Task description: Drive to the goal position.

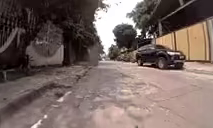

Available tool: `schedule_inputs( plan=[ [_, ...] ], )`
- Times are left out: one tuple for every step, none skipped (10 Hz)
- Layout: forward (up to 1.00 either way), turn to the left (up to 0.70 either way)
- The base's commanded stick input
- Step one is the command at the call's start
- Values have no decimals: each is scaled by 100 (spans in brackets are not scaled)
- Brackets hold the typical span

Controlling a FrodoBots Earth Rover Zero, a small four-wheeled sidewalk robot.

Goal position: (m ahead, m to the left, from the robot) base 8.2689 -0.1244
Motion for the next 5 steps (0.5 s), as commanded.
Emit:
schedule_inputs(
  plan=[
    [100, 0],
    [100, 0],
    [100, 0],
    [100, 0],
    [100, 0]
  ],
)
